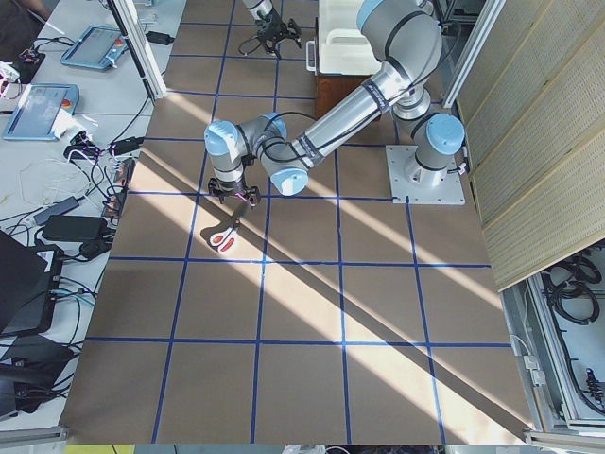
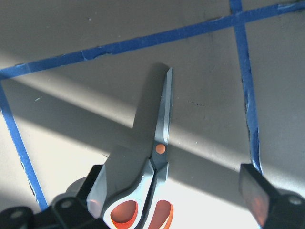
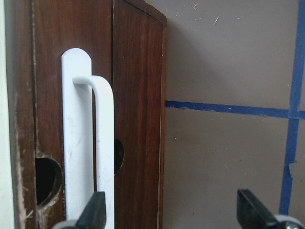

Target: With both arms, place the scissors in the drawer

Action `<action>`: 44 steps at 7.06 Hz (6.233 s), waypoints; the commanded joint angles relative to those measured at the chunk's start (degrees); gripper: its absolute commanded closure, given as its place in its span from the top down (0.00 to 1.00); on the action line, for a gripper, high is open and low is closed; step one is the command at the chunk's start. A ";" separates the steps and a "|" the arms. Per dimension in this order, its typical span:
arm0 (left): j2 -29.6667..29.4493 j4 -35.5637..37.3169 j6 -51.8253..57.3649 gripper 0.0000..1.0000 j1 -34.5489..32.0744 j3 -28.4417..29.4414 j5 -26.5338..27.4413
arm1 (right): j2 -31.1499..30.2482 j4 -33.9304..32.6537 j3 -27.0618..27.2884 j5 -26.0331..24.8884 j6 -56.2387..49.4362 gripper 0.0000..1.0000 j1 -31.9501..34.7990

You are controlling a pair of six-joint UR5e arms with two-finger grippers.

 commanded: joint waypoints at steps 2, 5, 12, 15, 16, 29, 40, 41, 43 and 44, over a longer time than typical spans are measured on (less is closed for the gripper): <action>-5.21 0.37 5.08 1.00 0.65 3.83 0.19 | -0.36 1.19 3.14 -1.09 1.53 0.91 1.87; -7.85 2.83 4.81 0.99 0.66 3.83 0.19 | -0.45 1.11 4.20 -2.24 1.53 0.90 3.01; -8.39 3.01 1.91 0.69 0.66 3.13 1.07 | -1.06 -0.29 6.04 -4.26 0.39 0.82 3.01; -8.21 3.18 2.79 0.00 0.66 2.95 0.80 | -1.15 -1.71 7.10 -5.22 0.39 0.69 2.92; -8.13 3.18 4.09 0.00 0.66 2.95 0.72 | -1.15 -2.14 6.84 -5.40 0.39 0.67 2.92; 2.16 -7.63 -10.74 0.00 -5.14 2.95 0.45 | 2.19 -20.76 0.86 -9.35 -1.02 0.61 0.73; 2.77 -8.16 -12.32 0.00 -6.19 3.66 0.46 | -0.26 -26.49 0.86 -11.38 -0.93 1.00 0.73; 3.12 -8.24 -12.76 0.00 -7.50 3.66 0.97 | -1.75 -26.49 0.86 -12.34 -0.93 1.00 0.64; 4.70 -9.55 -17.74 0.00 -10.49 3.66 0.98 | -4.13 -26.49 0.95 -12.70 -0.84 1.00 0.29; 6.01 -11.39 -21.08 0.00 -12.59 3.66 1.07 | -7.62 -26.41 1.56 -12.78 0.81 1.00 -1.37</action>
